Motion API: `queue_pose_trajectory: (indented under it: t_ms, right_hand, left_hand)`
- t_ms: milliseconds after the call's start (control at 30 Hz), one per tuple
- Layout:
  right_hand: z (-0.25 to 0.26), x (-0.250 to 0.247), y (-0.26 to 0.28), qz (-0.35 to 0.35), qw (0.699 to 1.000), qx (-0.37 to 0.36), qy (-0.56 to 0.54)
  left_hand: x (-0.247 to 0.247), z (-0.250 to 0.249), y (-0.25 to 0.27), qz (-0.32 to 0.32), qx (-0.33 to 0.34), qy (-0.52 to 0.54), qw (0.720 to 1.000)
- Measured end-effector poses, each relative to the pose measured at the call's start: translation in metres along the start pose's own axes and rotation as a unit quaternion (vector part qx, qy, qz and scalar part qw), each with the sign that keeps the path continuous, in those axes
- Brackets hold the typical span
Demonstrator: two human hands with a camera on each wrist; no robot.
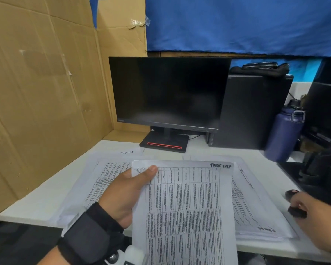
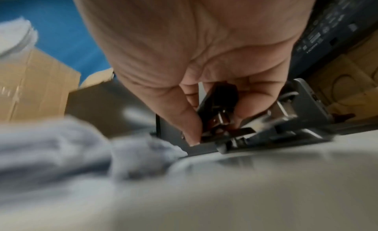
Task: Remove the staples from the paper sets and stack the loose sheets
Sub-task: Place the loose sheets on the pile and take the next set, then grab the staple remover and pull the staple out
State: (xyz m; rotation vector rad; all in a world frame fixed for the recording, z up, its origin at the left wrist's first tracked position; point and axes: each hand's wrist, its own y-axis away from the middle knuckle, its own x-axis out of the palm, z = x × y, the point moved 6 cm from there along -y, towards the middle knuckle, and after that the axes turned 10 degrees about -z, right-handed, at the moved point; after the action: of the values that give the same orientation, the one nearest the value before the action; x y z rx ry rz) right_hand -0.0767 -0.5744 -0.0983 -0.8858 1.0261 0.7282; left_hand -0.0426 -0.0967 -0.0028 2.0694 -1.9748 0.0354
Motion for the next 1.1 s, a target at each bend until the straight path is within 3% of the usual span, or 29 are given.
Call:
queue_pose_trajectory:
  t_ms: [100, 233, 333, 400, 567, 833, 967, 1100]
  right_hand:
    - [0.053, -0.07, 0.017, -0.072, 0.989, -0.015, -0.125]
    - [0.146, -0.153, 0.075, -0.102, 0.941, -0.124, -0.297]
    - [0.193, -0.165, 0.116, -0.03, 0.884, -0.164, -0.438]
    - [0.21, -0.15, 0.131, 0.04, 0.861, -0.164, -0.481]
    - [0.215, -0.115, 0.137, 0.05, 0.872, -0.179, -0.452]
    - [0.224, -0.106, 0.141, 0.022, 0.872, -0.206, -0.443]
    - [0.224, -0.099, 0.144, -0.009, 0.863, -0.189, -0.469]
    - [0.219, -0.099, 0.144, -0.1, 0.873, -0.172, -0.445]
  left_hand:
    - [0.008, 0.004, 0.002, 0.001, -0.017, -0.011, 1.0]
    - [0.024, 0.015, 0.009, 0.026, -0.044, -0.007, 0.999]
    - [0.038, 0.022, 0.019, 0.057, -0.047, -0.003, 0.997]
    - [0.043, 0.023, 0.024, 0.069, -0.044, 0.008, 0.997]
    - [0.045, 0.023, 0.025, 0.082, -0.047, 0.053, 0.994]
    - [0.055, 0.033, 0.033, 0.106, -0.065, 0.096, 0.988]
    - [0.064, 0.036, 0.042, 0.119, -0.067, 0.11, 0.985]
    - [0.067, 0.041, 0.044, 0.121, -0.063, 0.107, 0.985]
